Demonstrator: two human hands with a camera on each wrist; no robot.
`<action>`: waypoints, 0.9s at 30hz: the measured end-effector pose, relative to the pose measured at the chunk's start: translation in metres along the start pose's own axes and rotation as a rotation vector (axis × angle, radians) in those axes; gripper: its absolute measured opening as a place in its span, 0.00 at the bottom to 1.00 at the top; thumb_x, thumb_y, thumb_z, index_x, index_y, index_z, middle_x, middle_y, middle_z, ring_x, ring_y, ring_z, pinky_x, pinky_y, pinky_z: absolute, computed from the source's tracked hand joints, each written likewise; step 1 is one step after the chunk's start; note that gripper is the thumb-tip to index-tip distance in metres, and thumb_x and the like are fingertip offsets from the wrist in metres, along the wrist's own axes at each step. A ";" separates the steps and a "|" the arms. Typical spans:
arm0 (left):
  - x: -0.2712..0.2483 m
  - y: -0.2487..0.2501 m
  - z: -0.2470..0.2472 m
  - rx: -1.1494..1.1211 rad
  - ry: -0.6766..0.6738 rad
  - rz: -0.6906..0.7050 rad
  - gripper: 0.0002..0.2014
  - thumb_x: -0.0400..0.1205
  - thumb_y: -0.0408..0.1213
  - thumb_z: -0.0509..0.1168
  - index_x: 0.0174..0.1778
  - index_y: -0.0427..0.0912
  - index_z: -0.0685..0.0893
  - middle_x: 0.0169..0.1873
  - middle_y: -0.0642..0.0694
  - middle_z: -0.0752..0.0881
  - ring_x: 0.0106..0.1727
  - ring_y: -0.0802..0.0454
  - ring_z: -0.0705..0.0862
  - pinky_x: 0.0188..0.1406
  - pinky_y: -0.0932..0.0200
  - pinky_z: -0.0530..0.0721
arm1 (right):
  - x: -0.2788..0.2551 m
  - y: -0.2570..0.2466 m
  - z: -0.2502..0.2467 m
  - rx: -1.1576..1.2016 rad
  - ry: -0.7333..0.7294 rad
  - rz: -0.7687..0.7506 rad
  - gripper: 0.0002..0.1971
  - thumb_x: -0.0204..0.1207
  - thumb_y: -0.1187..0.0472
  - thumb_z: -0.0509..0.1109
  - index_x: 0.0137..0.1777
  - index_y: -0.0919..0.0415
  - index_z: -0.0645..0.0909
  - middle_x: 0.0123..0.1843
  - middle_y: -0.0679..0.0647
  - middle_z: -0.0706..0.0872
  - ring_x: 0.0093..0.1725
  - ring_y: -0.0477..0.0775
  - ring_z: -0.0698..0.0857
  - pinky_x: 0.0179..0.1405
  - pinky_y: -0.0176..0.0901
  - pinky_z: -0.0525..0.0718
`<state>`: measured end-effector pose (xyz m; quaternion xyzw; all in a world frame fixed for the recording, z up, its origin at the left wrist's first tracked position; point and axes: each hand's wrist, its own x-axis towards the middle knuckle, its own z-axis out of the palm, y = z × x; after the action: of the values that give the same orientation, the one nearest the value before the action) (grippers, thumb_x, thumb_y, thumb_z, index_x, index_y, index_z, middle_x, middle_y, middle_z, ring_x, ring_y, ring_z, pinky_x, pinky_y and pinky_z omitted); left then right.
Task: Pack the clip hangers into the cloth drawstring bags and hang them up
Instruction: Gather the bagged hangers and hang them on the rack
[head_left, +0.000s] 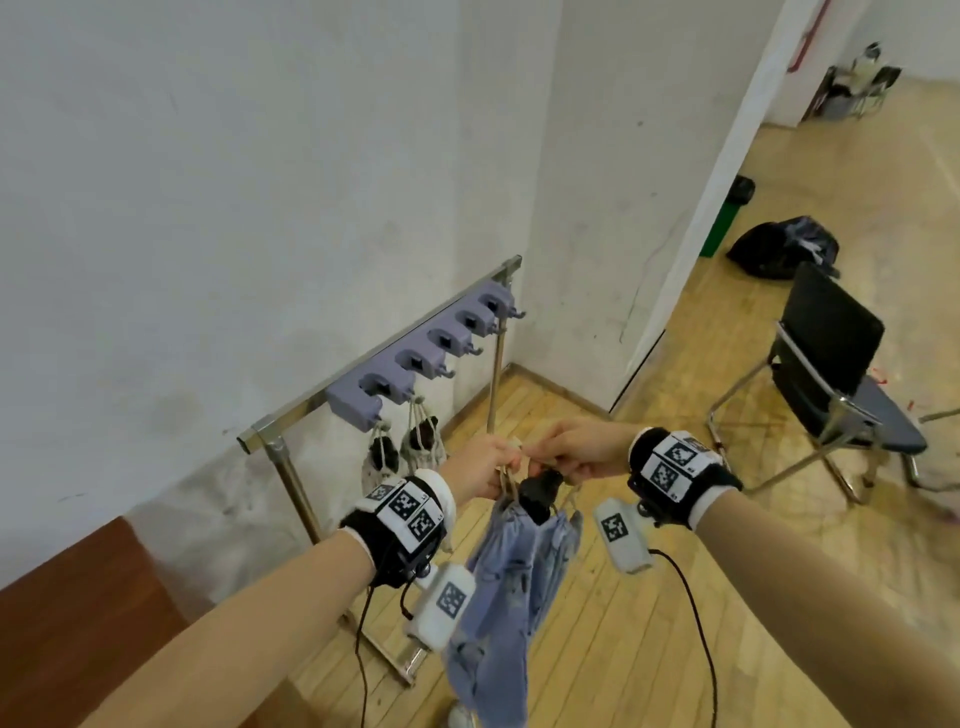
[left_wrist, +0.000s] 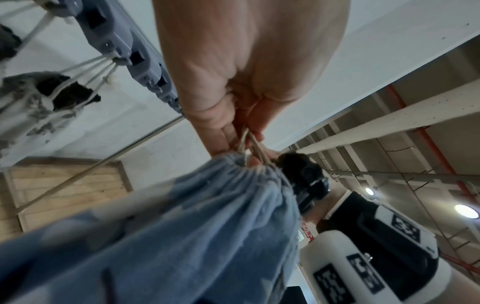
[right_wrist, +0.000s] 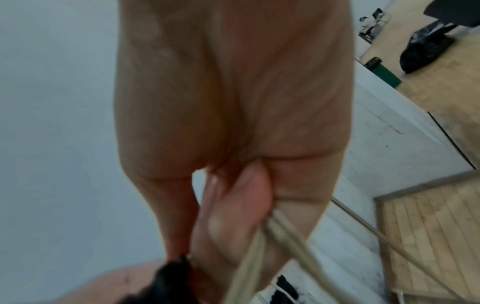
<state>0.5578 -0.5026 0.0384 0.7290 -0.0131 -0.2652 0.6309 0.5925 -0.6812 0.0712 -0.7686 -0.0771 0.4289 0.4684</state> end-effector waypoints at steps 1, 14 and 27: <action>0.011 0.003 -0.009 -0.003 0.020 -0.011 0.11 0.80 0.23 0.55 0.33 0.37 0.75 0.33 0.39 0.72 0.24 0.53 0.71 0.24 0.65 0.69 | 0.011 -0.004 -0.007 0.021 -0.007 0.000 0.17 0.84 0.54 0.64 0.35 0.60 0.82 0.27 0.52 0.60 0.23 0.45 0.59 0.19 0.32 0.63; 0.120 -0.012 -0.093 -0.039 0.325 -0.131 0.13 0.79 0.36 0.60 0.27 0.44 0.78 0.31 0.38 0.76 0.42 0.35 0.83 0.22 0.63 0.64 | 0.160 -0.040 -0.063 0.091 -0.033 -0.111 0.13 0.87 0.62 0.59 0.41 0.62 0.80 0.29 0.50 0.74 0.20 0.42 0.64 0.18 0.32 0.59; 0.197 -0.015 -0.110 0.017 0.757 -0.302 0.08 0.87 0.32 0.52 0.43 0.42 0.74 0.37 0.45 0.77 0.39 0.47 0.75 0.38 0.56 0.69 | 0.278 -0.058 -0.114 -0.280 -0.058 -0.292 0.13 0.84 0.64 0.63 0.42 0.72 0.82 0.27 0.48 0.76 0.21 0.40 0.71 0.25 0.32 0.70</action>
<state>0.7664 -0.4690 -0.0410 0.7741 0.3248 -0.0676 0.5392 0.8643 -0.5790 -0.0240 -0.7942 -0.2601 0.3632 0.4119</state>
